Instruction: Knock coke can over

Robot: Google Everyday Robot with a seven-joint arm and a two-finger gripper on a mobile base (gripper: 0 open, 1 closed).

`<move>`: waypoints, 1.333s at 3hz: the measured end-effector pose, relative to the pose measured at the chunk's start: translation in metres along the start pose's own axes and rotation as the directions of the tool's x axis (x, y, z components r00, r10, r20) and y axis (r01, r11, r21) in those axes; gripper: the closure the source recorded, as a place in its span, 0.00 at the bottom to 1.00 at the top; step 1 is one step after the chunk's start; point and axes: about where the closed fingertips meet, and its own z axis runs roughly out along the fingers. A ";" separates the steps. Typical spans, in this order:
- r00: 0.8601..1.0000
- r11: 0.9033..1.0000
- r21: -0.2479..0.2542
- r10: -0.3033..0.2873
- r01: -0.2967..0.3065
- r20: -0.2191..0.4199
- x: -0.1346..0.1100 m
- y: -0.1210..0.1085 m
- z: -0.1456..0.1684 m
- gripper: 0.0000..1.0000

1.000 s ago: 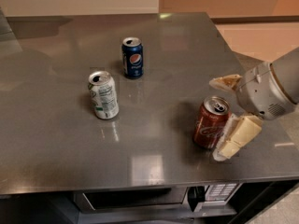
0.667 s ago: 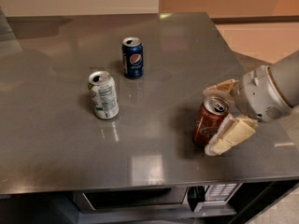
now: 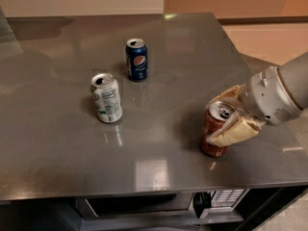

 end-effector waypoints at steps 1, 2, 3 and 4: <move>0.999 1.000 -0.004 0.004 -0.004 -0.053 -0.012 -0.007 -0.011 0.88; 0.984 0.999 -0.034 -0.003 -0.003 -0.176 -0.027 -0.014 -0.012 1.00; 0.937 0.997 -0.078 -0.031 0.004 -0.347 -0.028 -0.020 0.002 1.00; 0.873 0.995 -0.101 -0.055 0.006 -0.485 -0.021 -0.026 0.015 1.00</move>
Offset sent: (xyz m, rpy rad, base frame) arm 0.0337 0.0155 0.0331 -0.4247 0.1233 0.0154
